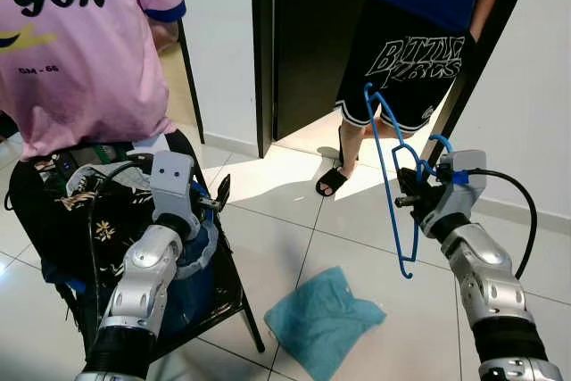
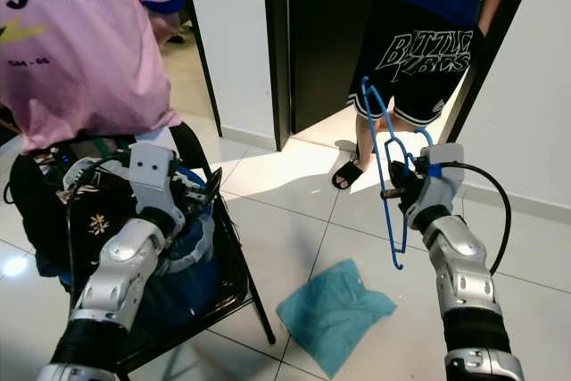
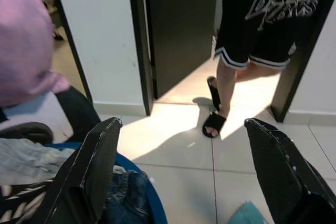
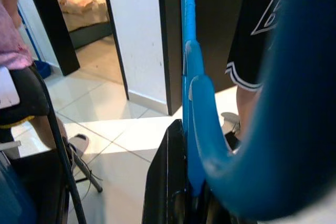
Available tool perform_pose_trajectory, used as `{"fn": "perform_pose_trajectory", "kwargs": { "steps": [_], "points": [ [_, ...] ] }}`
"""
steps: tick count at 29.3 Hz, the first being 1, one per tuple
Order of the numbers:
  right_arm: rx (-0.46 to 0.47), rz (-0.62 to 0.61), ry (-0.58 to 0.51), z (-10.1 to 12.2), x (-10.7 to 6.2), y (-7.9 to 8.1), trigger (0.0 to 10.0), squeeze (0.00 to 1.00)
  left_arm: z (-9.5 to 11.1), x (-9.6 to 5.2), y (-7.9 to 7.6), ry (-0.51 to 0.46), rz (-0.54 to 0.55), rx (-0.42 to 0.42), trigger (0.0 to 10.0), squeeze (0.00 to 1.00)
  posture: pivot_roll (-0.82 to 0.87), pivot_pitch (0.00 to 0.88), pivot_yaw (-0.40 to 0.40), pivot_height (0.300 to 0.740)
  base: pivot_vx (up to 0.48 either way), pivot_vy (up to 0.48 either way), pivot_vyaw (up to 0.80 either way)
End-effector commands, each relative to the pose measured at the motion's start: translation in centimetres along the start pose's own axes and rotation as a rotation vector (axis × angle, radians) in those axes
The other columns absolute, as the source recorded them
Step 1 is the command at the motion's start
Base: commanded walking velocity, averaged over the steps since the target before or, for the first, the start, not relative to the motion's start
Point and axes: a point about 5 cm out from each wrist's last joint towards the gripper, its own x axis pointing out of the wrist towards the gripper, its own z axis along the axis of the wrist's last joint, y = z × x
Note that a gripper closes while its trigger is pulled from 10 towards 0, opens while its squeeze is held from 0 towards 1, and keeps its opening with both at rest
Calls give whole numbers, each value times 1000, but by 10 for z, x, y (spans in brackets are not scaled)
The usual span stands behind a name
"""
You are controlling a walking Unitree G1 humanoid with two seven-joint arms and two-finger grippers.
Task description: Hang hanger
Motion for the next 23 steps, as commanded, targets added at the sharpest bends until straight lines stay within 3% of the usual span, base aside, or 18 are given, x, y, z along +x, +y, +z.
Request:
{"fn": "perform_pose_trajectory", "kwargs": {
  "steps": [1, 7, 15, 23],
  "points": [
    [-6, -2, 6, -3, -2, -2, 10000, 0, -5, -3, 6, 19, 23, 0, 10000, 0, 22, 0, 3, 740, 0, 0, 0],
    [-7, -1, 4, -2, -2, -2, 10000, 0, -6, -3, 8, 19, 28, -1, 10000, 0, 22, 0, 2, 740, 0, 0, 0],
    [-10, 4, 2, -1, -1, -1, 10000, 0, -4, -3, 12, 18, 40, -37, 10000, 0, 21, 0, 2, 740, 0, -428, 0],
    [-11, 3, 1, -1, -2, -1, 10000, 0, -1, -2, 17, 4, 73, -25, 10000, 0, 18, 0, 3, 740, 0, 0, 0]
  ]
}}
